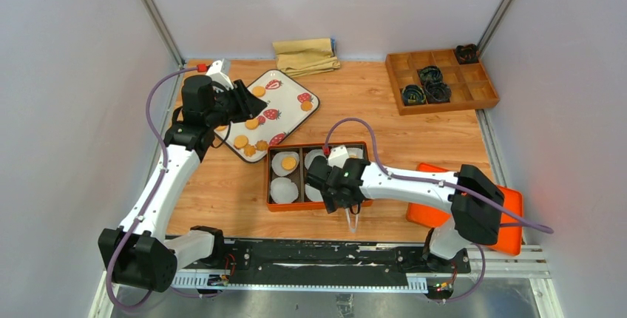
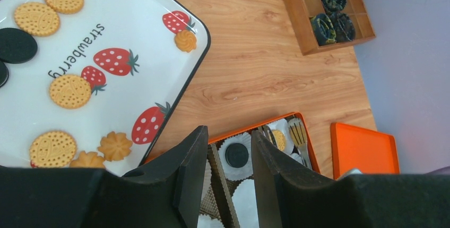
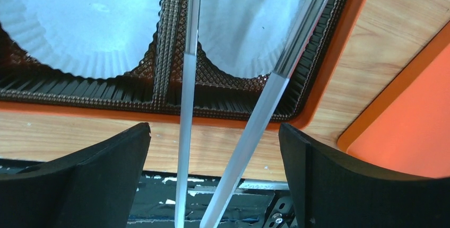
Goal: Pack the cookies
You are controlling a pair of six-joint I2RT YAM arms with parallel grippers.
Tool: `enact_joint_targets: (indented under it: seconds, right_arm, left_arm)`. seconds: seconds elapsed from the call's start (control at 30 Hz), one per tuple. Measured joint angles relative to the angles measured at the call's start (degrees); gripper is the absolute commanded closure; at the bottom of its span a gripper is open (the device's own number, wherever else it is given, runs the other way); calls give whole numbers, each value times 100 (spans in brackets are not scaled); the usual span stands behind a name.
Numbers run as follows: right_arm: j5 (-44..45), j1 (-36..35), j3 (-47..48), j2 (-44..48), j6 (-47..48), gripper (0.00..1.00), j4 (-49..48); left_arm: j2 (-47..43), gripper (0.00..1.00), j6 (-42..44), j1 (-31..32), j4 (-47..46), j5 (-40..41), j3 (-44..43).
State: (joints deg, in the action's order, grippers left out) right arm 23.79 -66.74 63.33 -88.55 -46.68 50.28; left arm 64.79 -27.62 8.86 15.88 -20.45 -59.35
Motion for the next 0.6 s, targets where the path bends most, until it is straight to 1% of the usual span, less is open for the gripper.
enact_joint_targets:
  seconds: [0.17,0.27,0.4,0.6]
  right_arm:
    - [-31,168,0,-164,98,11,-83]
    - [-31,313,-9,-164,136,12,-162]
    - [-90,472,-136,-118,197,13,-444]
    - [-299,557,-223,74,243,10,-715]
  left_arm:
    - [11,58,0,0,-2,-15,0]
    - [20,58,0,0,-2,-17,0]
    - [26,58,-2,0,-2,-22,0]
    - [44,58,0,0,-2,-59,0]
